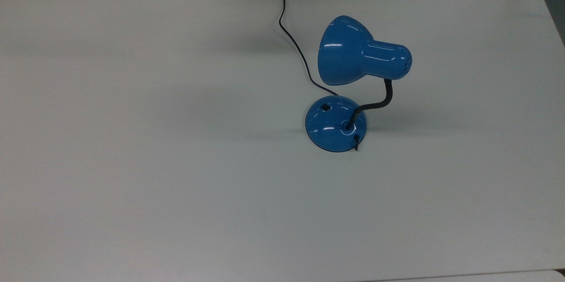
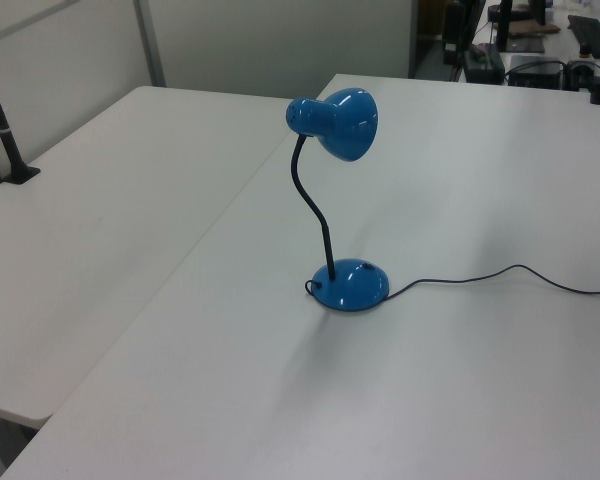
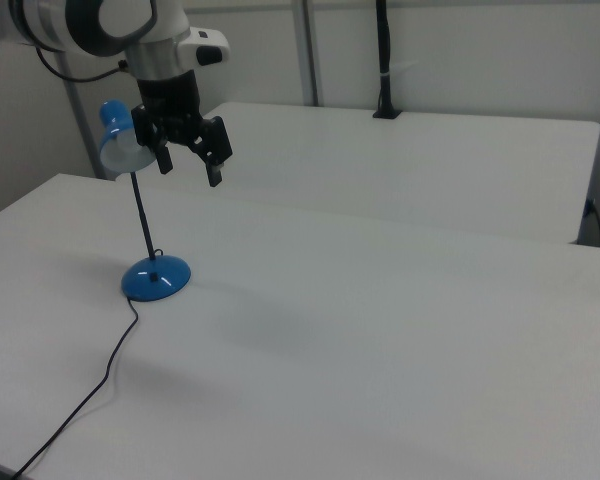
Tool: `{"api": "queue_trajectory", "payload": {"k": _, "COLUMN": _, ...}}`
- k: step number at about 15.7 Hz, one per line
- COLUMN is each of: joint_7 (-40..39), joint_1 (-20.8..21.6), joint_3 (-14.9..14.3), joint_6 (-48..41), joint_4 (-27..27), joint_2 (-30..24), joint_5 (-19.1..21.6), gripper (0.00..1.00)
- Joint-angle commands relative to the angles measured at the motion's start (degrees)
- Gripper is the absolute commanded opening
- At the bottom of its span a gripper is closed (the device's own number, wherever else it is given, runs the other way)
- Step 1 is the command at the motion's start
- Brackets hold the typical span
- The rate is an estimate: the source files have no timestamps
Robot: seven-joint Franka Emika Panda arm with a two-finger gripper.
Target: Turn on the lamp
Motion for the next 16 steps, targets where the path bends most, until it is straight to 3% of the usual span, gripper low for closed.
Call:
{"api": "queue_trajectory", "payload": {"k": 1, "joint_7": -0.53, "joint_1": 1.19, "joint_3": -0.55, "joint_6": -2.29, "joint_4": 1.6, "joint_2": 0.41, "joint_5": -0.89, "gripper": 1.0}}
{"api": "queue_trajectory", "payload": {"k": 13, "joint_7": -1.31, "joint_1": 1.19, "joint_3": -0.38, "joint_6": -2.2, "joint_4": 1.6, "joint_2": 0.67, "joint_5": -0.89, "gripper": 1.0}}
{"api": "queue_trajectory", "payload": {"k": 14, "joint_7": -2.62, "joint_1": 1.19, "joint_3": -0.55, "joint_6": -2.38, "joint_4": 1.51, "joint_2": 0.67, "joint_5": -0.89, "gripper": 1.0}}
{"api": "queue_trajectory", "payload": {"k": 16, "joint_7": -13.9, "joint_1": 1.11, "joint_3": -1.08, "joint_6": -3.42, "joint_4": 0.99, "joint_2": 0.5, "joint_5": -0.37, "gripper": 1.0}}
